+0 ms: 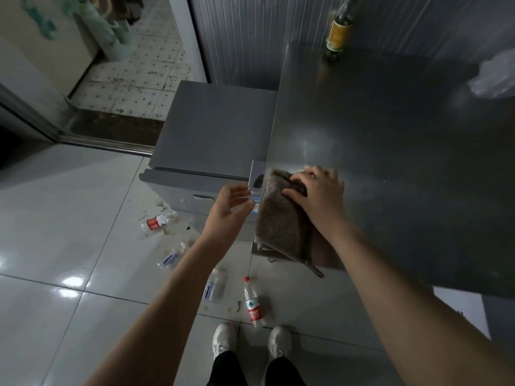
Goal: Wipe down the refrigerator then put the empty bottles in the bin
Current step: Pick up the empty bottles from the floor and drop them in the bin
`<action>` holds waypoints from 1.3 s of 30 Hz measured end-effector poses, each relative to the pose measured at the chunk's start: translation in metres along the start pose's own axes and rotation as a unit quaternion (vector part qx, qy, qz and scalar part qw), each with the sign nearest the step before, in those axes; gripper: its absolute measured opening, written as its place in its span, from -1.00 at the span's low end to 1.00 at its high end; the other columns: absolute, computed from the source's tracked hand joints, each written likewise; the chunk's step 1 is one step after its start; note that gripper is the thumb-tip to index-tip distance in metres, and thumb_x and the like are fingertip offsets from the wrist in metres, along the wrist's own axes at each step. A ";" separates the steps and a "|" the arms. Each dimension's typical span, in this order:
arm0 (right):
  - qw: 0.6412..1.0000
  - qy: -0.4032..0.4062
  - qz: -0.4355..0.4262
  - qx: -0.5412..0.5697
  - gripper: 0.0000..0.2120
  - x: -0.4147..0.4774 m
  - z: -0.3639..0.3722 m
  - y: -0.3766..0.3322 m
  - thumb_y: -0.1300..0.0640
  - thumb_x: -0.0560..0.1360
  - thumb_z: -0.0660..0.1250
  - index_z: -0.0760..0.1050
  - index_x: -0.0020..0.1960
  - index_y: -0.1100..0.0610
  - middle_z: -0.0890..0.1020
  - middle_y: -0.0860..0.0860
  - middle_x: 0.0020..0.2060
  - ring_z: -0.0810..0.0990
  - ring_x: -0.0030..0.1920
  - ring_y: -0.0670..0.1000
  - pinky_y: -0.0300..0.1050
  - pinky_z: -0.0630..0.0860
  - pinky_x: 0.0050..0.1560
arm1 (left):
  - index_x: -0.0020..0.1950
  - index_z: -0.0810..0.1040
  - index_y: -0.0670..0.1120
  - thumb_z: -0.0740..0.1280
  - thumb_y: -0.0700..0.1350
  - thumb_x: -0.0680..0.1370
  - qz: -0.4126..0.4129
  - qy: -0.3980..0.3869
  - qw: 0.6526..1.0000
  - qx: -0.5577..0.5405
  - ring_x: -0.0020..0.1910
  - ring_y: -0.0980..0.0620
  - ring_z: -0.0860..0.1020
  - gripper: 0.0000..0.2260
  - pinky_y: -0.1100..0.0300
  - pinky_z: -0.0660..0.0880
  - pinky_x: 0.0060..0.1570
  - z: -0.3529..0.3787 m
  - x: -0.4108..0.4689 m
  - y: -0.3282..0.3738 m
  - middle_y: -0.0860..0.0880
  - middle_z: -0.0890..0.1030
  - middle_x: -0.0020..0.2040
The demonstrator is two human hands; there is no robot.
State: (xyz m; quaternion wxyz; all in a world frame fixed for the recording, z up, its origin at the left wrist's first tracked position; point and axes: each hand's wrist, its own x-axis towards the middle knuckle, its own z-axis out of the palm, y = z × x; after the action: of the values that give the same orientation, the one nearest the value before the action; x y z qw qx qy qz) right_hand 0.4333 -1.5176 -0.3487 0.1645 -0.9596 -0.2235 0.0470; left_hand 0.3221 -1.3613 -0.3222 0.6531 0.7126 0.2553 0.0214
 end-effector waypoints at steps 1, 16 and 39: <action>1.000 -0.003 0.007 0.004 -0.62 0.000 0.000 -0.001 -0.21 0.48 0.25 0.50 0.19 -0.03 0.45 -0.01 0.21 0.30 0.20 0.12 -0.01 0.21 0.08 | 0.08 0.42 -0.01 0.29 -0.22 0.53 -0.002 0.001 1.000 0.003 0.09 0.08 0.51 -0.82 0.05 0.46 0.19 0.000 -0.001 0.000 0.03 0.53 0.08; 0.958 0.019 -0.011 0.287 -0.71 -0.068 -0.015 -0.057 0.07 0.45 0.40 0.54 0.15 0.12 0.50 -0.11 0.00 0.38 0.06 -0.19 -0.38 0.29 0.03 | 0.10 0.43 -0.03 0.29 -0.23 0.53 0.045 0.035 0.998 -0.029 0.08 0.08 0.52 -0.82 0.11 0.47 0.15 -0.035 -0.062 -0.005 -0.01 0.53 0.08; 0.795 0.019 0.189 0.576 -0.78 -0.250 0.132 -0.210 0.14 0.50 0.36 0.48 0.07 -0.13 0.59 -0.09 0.10 0.53 0.18 -0.09 -0.25 0.49 -0.02 | 0.01 0.45 0.02 0.27 -0.31 0.52 0.008 -0.040 0.995 -0.086 0.01 0.10 0.51 -0.78 0.19 0.46 0.06 -0.190 -0.180 -0.149 0.00 0.53 0.03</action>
State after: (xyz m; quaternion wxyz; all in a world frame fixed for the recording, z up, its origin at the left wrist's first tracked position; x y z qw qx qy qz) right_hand 0.1011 -1.4121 -0.3977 0.6790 -0.7111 0.0339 0.1791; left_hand 0.0459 -1.2545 -0.3805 0.7216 0.6559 0.2206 0.0205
